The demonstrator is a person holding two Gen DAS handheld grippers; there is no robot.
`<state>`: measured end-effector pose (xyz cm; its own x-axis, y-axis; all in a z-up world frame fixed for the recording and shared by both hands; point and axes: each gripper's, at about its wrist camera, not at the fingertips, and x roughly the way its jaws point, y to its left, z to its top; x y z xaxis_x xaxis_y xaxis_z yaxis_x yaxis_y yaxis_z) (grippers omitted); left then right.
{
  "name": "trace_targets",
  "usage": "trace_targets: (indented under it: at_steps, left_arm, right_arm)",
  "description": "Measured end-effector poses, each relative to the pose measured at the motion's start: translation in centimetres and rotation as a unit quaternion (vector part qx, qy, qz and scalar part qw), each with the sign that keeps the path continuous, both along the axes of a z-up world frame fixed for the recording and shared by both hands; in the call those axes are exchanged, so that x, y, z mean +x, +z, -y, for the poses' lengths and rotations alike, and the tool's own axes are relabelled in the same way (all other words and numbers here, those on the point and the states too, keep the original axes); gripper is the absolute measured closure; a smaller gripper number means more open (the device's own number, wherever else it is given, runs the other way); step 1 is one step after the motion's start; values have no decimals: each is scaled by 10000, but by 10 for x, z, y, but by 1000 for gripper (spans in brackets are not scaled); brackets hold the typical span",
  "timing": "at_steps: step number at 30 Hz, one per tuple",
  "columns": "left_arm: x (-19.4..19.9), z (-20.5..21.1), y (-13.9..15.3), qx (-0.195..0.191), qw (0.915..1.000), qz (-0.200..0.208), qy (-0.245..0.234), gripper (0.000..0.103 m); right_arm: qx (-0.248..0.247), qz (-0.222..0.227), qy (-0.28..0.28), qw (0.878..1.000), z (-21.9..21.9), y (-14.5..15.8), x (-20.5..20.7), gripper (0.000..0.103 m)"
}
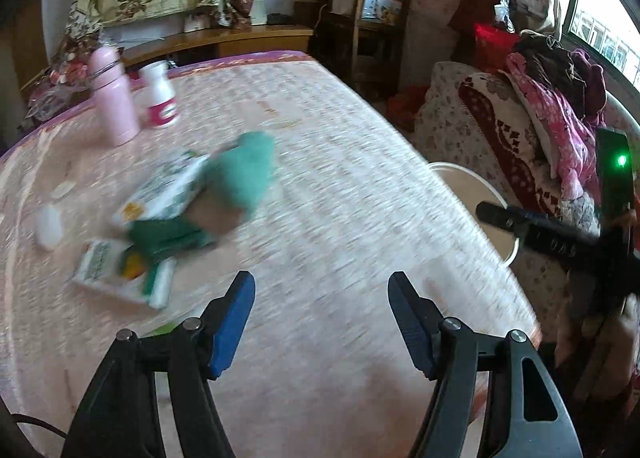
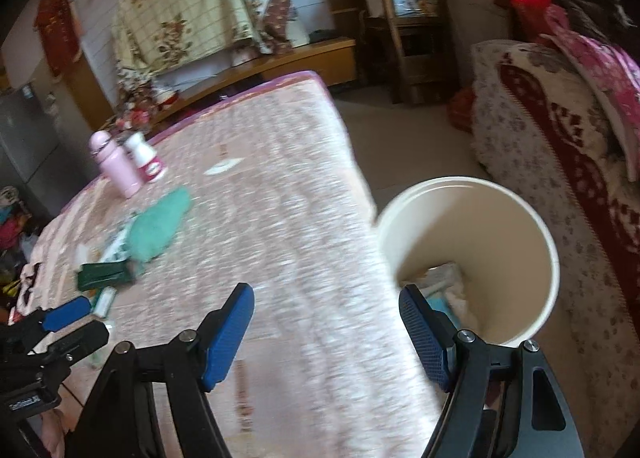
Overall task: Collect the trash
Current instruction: 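Move both tools back from the bucket toward the bed, then grasp the white plastic bag with the left tool while the right tool grasps the dark green wrapper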
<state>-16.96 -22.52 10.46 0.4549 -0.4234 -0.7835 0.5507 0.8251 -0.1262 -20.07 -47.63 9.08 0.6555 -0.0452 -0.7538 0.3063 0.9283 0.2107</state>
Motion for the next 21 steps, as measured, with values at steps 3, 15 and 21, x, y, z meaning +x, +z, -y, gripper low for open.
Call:
trace_targets:
  at_steps: [3,15,21]
  left_arm:
    - [3,-39,-8,189,9998,27,86,27]
    - [28,-86,-49,799,9967,96,-135,20]
    - [42,-92,-71,477,9977,-475,-124,20]
  right_arm:
    - [16,-48,261,9996,-23,-1,7,25]
    - [234,-262,1019,9942,-99,-14,42,25]
    - [372,-278,1364,9896,-139,-10,67,25]
